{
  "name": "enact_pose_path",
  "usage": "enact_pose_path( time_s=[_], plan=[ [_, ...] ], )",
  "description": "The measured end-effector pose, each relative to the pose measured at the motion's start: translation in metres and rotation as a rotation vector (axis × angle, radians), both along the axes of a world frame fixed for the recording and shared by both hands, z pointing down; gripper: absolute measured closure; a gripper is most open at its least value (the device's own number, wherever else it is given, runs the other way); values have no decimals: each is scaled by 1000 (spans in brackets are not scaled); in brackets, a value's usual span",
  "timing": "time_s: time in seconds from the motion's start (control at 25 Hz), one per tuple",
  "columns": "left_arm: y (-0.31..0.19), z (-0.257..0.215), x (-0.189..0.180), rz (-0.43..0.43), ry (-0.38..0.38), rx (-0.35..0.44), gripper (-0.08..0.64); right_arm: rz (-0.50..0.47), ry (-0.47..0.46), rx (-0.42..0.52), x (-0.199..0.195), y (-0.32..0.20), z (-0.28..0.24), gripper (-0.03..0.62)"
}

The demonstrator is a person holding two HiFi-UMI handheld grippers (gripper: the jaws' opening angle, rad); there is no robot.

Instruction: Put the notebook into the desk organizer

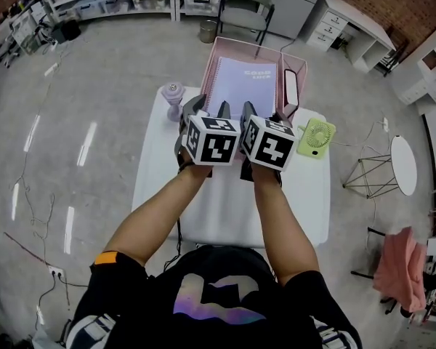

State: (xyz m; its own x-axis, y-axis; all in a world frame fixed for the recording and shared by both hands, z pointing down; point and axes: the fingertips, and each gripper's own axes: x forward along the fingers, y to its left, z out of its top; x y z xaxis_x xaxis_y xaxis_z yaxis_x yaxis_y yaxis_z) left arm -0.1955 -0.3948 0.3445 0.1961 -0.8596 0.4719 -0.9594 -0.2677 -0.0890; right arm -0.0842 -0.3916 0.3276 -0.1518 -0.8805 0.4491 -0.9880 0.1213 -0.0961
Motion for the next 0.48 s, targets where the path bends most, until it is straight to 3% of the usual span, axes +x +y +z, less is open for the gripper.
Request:
enact_pose_path(
  time_s=[0.24,0.48],
  plan=[
    [9,2,-4,6,63,2,364,-4,65,25,7,9,-5,342],
    [18,7,-9,5,100,-5,364,-120,161,-134,-9,8,22,285]
  ],
)
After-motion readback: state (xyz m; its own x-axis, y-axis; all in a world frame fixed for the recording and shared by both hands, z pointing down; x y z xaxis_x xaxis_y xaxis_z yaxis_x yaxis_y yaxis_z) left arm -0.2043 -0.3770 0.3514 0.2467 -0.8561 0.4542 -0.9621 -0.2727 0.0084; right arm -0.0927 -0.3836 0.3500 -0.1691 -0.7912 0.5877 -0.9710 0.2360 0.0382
